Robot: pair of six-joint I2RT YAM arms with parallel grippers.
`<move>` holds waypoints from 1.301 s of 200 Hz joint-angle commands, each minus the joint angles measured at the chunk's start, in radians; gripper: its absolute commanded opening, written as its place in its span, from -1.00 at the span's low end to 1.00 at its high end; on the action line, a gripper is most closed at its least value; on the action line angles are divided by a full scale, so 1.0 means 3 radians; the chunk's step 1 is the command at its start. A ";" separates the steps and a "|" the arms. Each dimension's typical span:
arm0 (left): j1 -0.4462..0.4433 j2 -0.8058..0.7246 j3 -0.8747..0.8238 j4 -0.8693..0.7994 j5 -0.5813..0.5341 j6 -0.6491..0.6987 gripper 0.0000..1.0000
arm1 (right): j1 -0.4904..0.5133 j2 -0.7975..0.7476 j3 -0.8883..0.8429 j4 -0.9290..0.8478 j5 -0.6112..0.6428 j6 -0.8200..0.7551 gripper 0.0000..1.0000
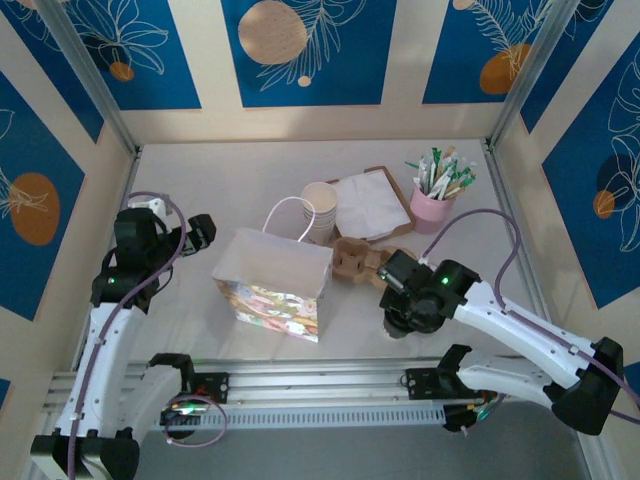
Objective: Pack the takeout coffee
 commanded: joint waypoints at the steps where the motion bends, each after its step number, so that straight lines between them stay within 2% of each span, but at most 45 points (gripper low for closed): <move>1: 0.0038 0.0010 -0.0034 -0.0035 -0.0057 -0.0028 0.94 | -0.0063 -0.0030 -0.0043 -0.0221 -0.0004 -0.0125 0.56; 121: 0.0042 0.0010 -0.0032 -0.0040 -0.0065 -0.0015 0.93 | -0.0097 -0.0100 0.0279 -0.0011 -0.0075 -0.0525 0.60; 148: 0.0043 0.0005 -0.0029 -0.0045 -0.0066 -0.0008 0.94 | -0.0092 -0.0141 0.0360 0.0114 -0.0056 -0.0977 0.57; 210: 0.0043 -0.0010 -0.0034 -0.0055 -0.0091 0.0001 0.94 | -0.0077 -0.0289 0.0609 0.0485 0.0212 -0.2150 0.38; 231: 0.0043 -0.0007 -0.0029 -0.0050 -0.0096 -0.0001 0.93 | -0.0077 -0.0291 0.0631 0.0547 0.0164 -0.2506 0.35; 250: 0.0048 -0.0009 -0.0028 -0.0027 -0.0052 -0.0008 0.94 | -0.0077 -0.0274 0.0620 0.0776 0.0041 -0.2917 0.17; 260: 0.0046 -0.0009 -0.0029 -0.0029 -0.0045 -0.0008 0.94 | -0.0089 -0.0204 0.0661 0.0847 0.0160 -0.2872 0.14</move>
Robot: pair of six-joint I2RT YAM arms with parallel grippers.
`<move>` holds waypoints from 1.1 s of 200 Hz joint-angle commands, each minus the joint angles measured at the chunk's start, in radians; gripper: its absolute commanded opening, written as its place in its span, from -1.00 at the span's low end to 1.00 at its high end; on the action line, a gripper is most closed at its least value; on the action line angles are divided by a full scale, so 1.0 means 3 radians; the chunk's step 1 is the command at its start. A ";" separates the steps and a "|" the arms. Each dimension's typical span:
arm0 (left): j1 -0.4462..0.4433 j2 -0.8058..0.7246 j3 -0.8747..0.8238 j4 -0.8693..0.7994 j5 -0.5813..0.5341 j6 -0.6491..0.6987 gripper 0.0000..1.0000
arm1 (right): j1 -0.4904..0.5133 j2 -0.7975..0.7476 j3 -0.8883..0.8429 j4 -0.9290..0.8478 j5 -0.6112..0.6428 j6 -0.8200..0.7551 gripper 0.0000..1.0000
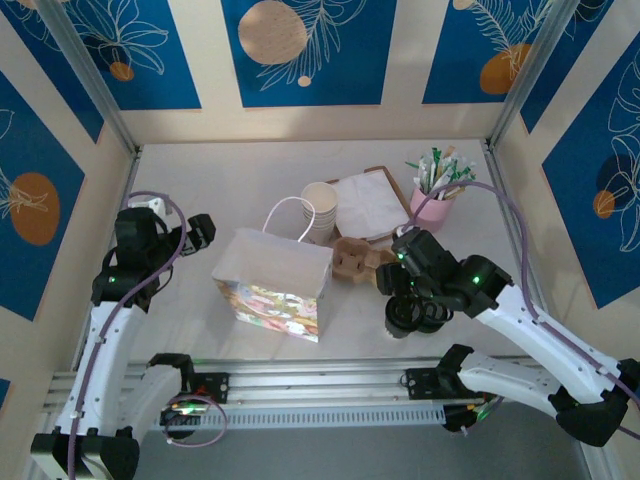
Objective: Pack the takeout coffee
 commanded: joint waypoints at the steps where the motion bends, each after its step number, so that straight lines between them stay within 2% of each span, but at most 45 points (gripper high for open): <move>1: 0.0047 -0.0023 -0.0029 -0.0032 0.0005 -0.0009 0.94 | -0.0013 0.0051 0.0103 0.0266 0.0071 -0.0437 0.14; 14: 0.0049 -0.0026 -0.0031 -0.0055 -0.0018 -0.0005 0.94 | -0.0124 0.0213 0.0177 0.0299 0.0175 -0.0270 0.09; 46: 0.0049 -0.0034 -0.0045 -0.0042 -0.0001 -0.0013 0.94 | -0.0564 0.0759 0.0303 0.0343 -0.0302 0.0186 0.08; 61: 0.0049 -0.0023 -0.0046 -0.0040 0.0018 -0.0019 0.94 | -0.0683 0.0996 0.0278 0.0440 -0.0391 0.0464 0.08; 108: 0.0049 -0.0015 -0.0049 -0.0045 0.0030 -0.0019 0.94 | -0.0707 0.1541 0.0245 0.0536 -0.0178 0.1025 0.18; 154: 0.0058 -0.0013 -0.0049 -0.0050 0.0025 -0.0017 0.94 | -0.0679 0.1852 0.0225 0.0696 -0.0186 0.1117 0.29; 220: 0.0069 -0.0008 -0.0053 -0.0050 0.0020 -0.0014 0.94 | -0.0615 0.2192 0.0300 0.0679 -0.0086 0.1245 0.30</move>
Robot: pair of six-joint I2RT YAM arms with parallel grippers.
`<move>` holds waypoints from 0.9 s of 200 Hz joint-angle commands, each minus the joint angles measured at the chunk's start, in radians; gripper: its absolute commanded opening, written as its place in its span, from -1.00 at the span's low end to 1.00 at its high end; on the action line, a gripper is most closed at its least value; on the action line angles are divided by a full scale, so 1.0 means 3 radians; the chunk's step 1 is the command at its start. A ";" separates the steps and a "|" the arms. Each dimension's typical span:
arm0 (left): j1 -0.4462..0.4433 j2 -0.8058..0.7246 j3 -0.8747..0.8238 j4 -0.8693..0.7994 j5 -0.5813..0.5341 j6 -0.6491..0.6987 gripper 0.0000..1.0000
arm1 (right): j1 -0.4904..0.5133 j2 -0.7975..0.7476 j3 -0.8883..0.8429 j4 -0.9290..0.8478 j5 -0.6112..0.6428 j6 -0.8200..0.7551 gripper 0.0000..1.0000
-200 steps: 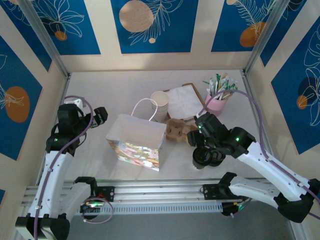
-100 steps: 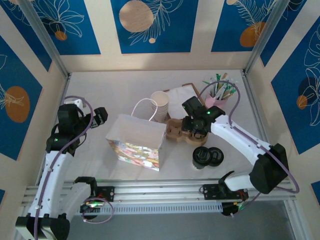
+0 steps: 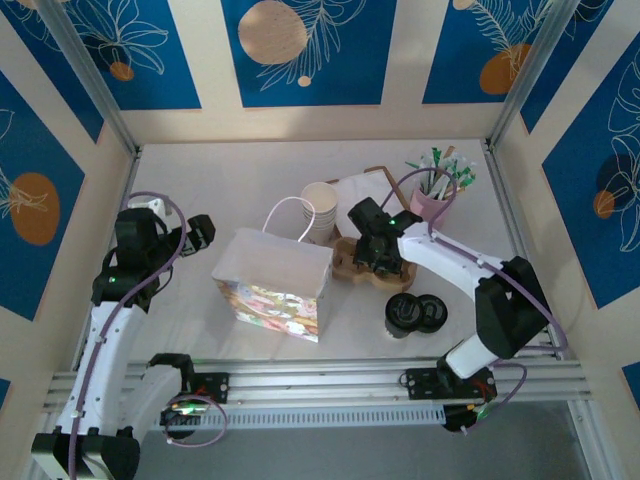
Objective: Pack the takeout coffee
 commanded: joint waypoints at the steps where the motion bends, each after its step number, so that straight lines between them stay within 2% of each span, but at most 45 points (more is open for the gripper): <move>1: 0.0048 -0.0008 -0.0029 -0.0049 0.0019 -0.0014 0.94 | 0.0029 0.0072 0.0065 -0.0021 0.0085 0.0153 0.30; 42: 0.0053 -0.0010 -0.0032 -0.0051 0.0019 -0.0014 0.94 | 0.0060 0.0040 0.0121 0.0017 0.0100 0.0086 0.31; 78: 0.0059 -0.0014 -0.0031 -0.0049 0.0029 -0.0014 0.94 | 0.0098 -0.0109 0.0303 -0.0039 0.0117 -0.0467 0.38; 107: 0.0059 -0.0018 -0.0027 -0.0049 0.0034 -0.0017 0.94 | 0.0111 -0.0487 0.0199 0.0315 -0.0126 -0.1451 0.37; 125: 0.0056 -0.0019 -0.0029 -0.0045 0.0044 -0.0019 0.94 | 0.0097 -0.0808 0.0032 0.0635 -0.0239 -0.2095 0.25; 140: 0.0060 -0.0022 -0.0028 -0.0040 0.0058 -0.0023 0.94 | 0.0099 -0.1068 -0.0089 0.0833 -0.0560 -0.2739 0.24; 170: 0.0059 -0.0028 -0.0027 -0.0034 0.0079 -0.0034 0.94 | 0.0246 -0.1516 -0.0316 0.0652 -0.1325 -0.4370 0.34; 180: 0.0059 -0.0032 -0.0027 -0.0033 0.0090 -0.0034 0.94 | 0.0279 -0.1583 -0.0369 0.0544 -0.1294 -0.4831 0.35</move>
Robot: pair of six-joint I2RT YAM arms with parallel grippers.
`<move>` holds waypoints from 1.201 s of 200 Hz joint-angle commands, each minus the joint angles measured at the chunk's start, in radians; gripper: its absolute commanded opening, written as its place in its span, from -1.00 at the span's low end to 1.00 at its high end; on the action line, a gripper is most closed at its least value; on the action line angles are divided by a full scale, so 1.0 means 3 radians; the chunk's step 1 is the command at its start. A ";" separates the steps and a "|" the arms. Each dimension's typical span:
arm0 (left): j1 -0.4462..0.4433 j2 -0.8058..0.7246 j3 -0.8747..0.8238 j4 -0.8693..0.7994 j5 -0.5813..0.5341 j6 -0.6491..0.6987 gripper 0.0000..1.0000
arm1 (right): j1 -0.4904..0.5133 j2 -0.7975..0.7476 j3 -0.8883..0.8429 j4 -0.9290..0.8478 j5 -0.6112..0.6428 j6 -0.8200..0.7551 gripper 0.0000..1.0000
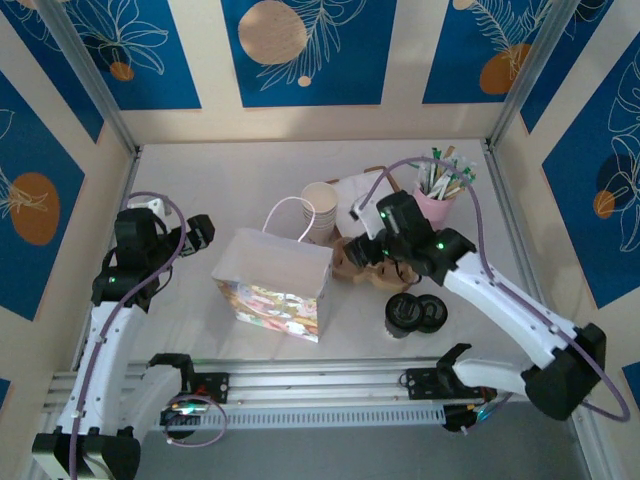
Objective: Pack the takeout coffee
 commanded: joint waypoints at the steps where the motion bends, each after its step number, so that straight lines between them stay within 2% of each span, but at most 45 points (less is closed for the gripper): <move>1: 0.0045 -0.0033 -0.0025 -0.0031 0.0090 -0.0033 0.94 | 0.0091 -0.0174 -0.0170 -0.0169 -0.0518 -0.1655 0.35; 8: 0.0042 -0.0038 -0.0025 -0.0028 0.0098 -0.0038 0.94 | 0.0048 -0.0173 -0.0146 -0.0260 -0.0540 -0.1816 0.32; 18: 0.0047 -0.0038 -0.0025 -0.0023 0.0112 -0.0044 0.94 | -0.0106 -0.0137 -0.0063 -0.0500 -0.0800 -0.2077 0.19; 39: 0.0047 -0.0053 -0.0025 -0.0014 0.0144 -0.0054 0.94 | -0.0531 -0.0017 0.0033 -0.0760 -0.1248 -0.2432 0.13; 68: 0.0047 -0.0074 -0.0045 0.0009 0.0169 -0.0056 0.94 | -0.0712 0.0211 -0.0031 -0.0796 -0.1145 -0.2790 0.05; 88: 0.0046 -0.0078 -0.0045 0.0007 0.0177 -0.0069 0.95 | -0.0883 0.0404 0.0029 -0.0839 -0.1232 -0.2865 0.05; 108: 0.0046 -0.0084 -0.0050 0.0018 0.0200 -0.0070 0.95 | -0.1046 0.0570 0.0144 -0.1010 -0.1499 -0.3019 -0.02; 119: 0.0047 -0.0090 -0.0041 0.0008 0.0199 -0.0062 0.95 | -0.1061 0.0641 0.0108 -0.1034 -0.1532 -0.3178 -0.01; 146: 0.0042 -0.0080 -0.0022 0.0002 0.0200 -0.0039 0.96 | -0.1071 0.0896 0.0082 -0.0957 -0.1200 -0.3257 -0.01; 172: 0.0042 -0.0059 -0.0024 -0.0008 0.0174 -0.0027 0.96 | -0.1092 0.0966 0.0133 -0.0888 -0.1218 -0.3234 0.00; 183: 0.0042 -0.0061 -0.0024 -0.0008 0.0179 -0.0024 0.97 | -0.1105 0.0981 0.0117 -0.0860 -0.1215 -0.3238 0.18; 190: 0.0042 -0.0065 -0.0024 -0.0012 0.0174 -0.0022 0.97 | -0.1102 0.0990 0.0099 -0.0838 -0.1179 -0.3255 0.20; 240: 0.0040 -0.0056 -0.0030 -0.0008 0.0180 -0.0028 0.97 | -0.1108 0.1071 0.0152 -0.0757 -0.1107 -0.3151 0.09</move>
